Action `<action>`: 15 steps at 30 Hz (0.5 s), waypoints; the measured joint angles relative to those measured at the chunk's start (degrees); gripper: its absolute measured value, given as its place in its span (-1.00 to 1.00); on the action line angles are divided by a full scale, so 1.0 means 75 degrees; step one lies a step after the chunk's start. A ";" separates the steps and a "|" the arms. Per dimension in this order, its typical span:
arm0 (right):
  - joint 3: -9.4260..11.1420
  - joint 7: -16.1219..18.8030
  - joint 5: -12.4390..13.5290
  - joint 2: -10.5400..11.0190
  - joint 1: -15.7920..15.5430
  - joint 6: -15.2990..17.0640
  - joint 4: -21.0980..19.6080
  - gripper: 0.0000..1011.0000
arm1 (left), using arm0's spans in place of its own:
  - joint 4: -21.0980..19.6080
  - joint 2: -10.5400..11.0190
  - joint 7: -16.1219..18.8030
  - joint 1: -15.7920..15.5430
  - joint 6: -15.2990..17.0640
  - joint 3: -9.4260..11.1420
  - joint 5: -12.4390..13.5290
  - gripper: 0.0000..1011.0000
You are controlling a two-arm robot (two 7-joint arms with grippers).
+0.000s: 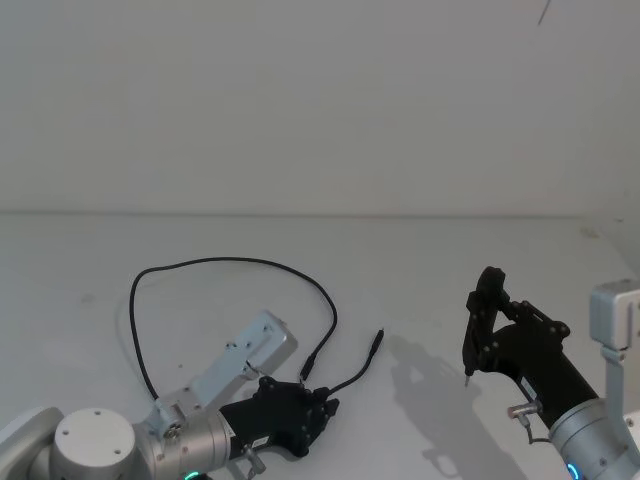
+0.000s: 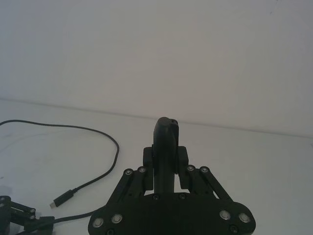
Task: Pick up the data cable with the one hand.
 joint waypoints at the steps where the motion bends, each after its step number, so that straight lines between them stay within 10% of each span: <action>1: 0.0001 0.0000 0.0000 0.0000 0.0000 0.0000 0.0000 -0.45 | -0.0007 -0.0002 0.0013 0.0005 0.0001 -0.0007 0.0010 -0.67; 15: 0.0000 0.0000 0.0000 0.0000 0.0000 0.0000 0.0000 -0.45 | -0.0371 0.0126 0.0163 0.0156 0.0062 -0.0288 0.0085 -0.91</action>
